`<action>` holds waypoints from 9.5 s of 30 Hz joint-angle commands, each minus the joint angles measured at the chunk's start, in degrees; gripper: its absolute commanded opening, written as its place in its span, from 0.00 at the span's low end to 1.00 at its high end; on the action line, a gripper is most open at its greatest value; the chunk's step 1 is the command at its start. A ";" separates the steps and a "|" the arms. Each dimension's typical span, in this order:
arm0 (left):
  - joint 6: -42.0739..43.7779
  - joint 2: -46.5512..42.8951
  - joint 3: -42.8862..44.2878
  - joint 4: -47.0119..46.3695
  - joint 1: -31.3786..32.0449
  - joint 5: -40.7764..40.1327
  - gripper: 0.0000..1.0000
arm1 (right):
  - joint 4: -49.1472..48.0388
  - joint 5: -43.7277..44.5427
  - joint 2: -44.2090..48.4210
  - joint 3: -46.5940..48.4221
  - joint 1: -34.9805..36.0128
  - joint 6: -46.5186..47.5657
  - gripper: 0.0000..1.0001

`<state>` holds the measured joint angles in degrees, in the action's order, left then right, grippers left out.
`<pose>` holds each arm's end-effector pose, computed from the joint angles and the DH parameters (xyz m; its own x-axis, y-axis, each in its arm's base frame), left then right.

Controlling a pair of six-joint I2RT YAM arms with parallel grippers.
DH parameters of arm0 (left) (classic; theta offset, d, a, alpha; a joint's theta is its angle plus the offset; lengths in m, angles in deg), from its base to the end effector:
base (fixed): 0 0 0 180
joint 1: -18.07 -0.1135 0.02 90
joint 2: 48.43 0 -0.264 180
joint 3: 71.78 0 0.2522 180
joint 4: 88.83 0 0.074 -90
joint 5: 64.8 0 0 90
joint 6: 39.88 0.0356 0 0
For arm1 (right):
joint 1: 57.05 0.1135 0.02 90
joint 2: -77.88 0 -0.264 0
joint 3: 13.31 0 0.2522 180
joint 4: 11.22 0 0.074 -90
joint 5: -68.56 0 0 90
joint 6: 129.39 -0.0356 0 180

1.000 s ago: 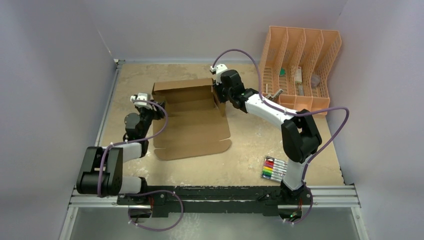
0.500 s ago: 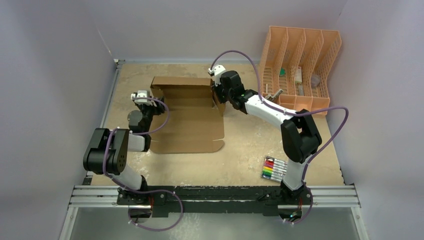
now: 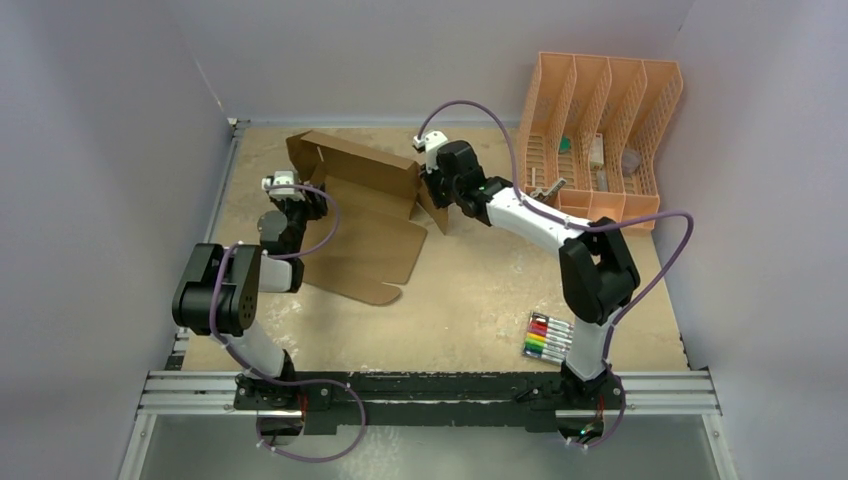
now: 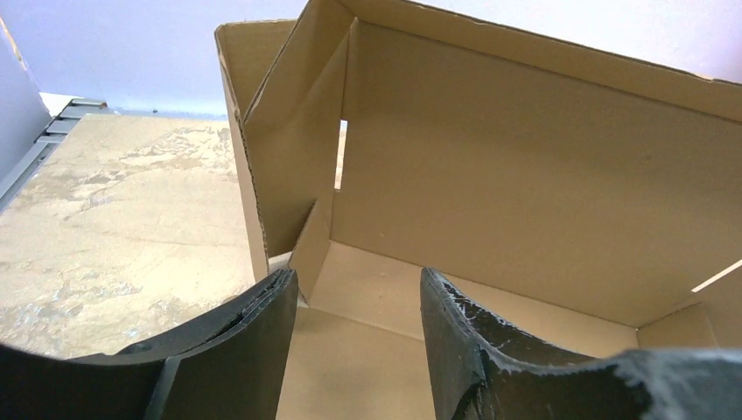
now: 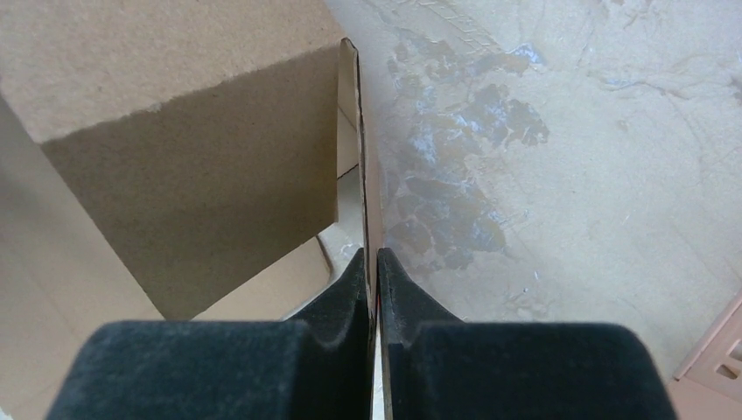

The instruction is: Fold the paper box

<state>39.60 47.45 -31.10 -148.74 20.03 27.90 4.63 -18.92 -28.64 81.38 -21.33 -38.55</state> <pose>0.2999 -0.0119 0.1780 0.0659 -0.1847 -0.9806 0.0947 0.9794 -0.1782 0.3573 0.2550 0.2640 -0.3690 -0.2834 -0.8852 -0.5571 0.8298 -0.0334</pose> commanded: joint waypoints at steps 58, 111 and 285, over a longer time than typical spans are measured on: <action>-20.76 6.03 31.64 36.12 -6.04 18.55 0.57 | 23.92 -13.54 -4.22 30.50 -18.49 23.66 0.74; -10.90 -3.81 32.37 52.00 -0.08 9.79 0.54 | 12.82 -10.11 -7.92 27.38 -19.87 48.06 0.00; 13.08 15.51 29.65 28.00 -5.26 47.64 0.44 | -6.86 10.66 14.82 -17.71 8.61 77.82 0.00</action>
<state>29.70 69.68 -2.53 -142.81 14.63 80.60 -6.85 -5.83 -15.42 65.14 -14.23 38.56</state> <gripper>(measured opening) 0.433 0.011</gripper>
